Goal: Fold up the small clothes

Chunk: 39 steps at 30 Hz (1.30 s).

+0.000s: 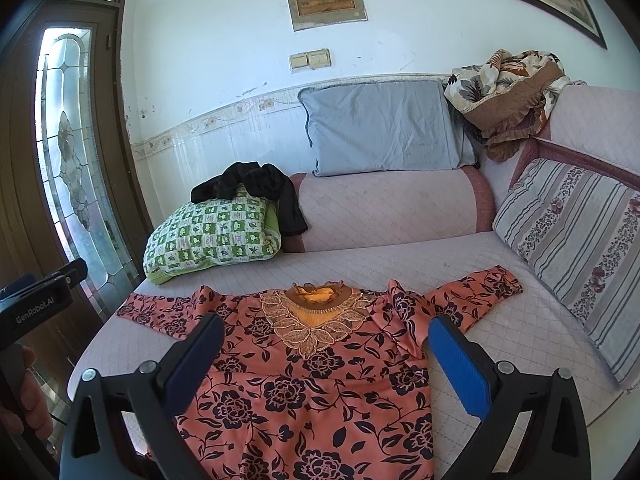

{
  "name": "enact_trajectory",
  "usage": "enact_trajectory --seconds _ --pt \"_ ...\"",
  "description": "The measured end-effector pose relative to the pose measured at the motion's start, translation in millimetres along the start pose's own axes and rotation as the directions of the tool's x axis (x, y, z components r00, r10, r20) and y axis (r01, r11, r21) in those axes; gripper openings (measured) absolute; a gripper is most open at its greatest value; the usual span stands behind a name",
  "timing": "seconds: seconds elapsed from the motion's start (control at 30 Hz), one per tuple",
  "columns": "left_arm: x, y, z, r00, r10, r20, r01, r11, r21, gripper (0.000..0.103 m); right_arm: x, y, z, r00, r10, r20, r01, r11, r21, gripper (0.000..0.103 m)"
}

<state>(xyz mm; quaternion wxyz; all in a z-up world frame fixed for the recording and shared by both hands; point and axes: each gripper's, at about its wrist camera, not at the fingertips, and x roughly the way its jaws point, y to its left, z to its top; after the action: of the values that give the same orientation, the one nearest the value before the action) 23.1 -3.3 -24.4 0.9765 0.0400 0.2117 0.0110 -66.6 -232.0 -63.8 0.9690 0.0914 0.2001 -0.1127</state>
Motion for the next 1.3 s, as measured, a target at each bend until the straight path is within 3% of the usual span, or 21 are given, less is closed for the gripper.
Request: enact_trajectory --seconds 0.43,0.83,1.07,1.13,1.2,1.3 --pt "23 -12 -4 0.999 0.007 -0.037 -0.006 1.000 0.020 0.103 23 -10 -3 1.000 0.015 -0.010 -0.015 0.997 0.074 0.103" --pt "44 -24 -8 0.998 0.010 -0.058 -0.008 0.999 0.039 0.103 48 -22 -1 1.000 -0.022 0.000 0.021 0.998 0.060 0.103" --pt "89 -47 -17 0.992 -0.010 -0.123 0.018 0.998 0.067 0.103 99 -69 -2 0.998 0.009 -0.066 0.002 0.987 0.160 0.103" --pt "117 -57 -25 0.981 -0.051 -0.187 0.063 0.996 0.056 0.103 129 -103 -6 0.991 0.072 -0.109 -0.044 0.969 0.242 0.103" --pt "154 -69 -41 0.956 -0.106 -0.272 0.119 0.992 0.030 0.103 163 -149 -15 0.978 0.147 -0.145 -0.088 0.932 0.351 0.103" --pt "215 -94 -75 0.889 -0.167 -0.427 0.178 0.984 -0.015 0.103 215 -234 -42 0.962 0.204 -0.183 -0.066 0.820 0.568 0.103"
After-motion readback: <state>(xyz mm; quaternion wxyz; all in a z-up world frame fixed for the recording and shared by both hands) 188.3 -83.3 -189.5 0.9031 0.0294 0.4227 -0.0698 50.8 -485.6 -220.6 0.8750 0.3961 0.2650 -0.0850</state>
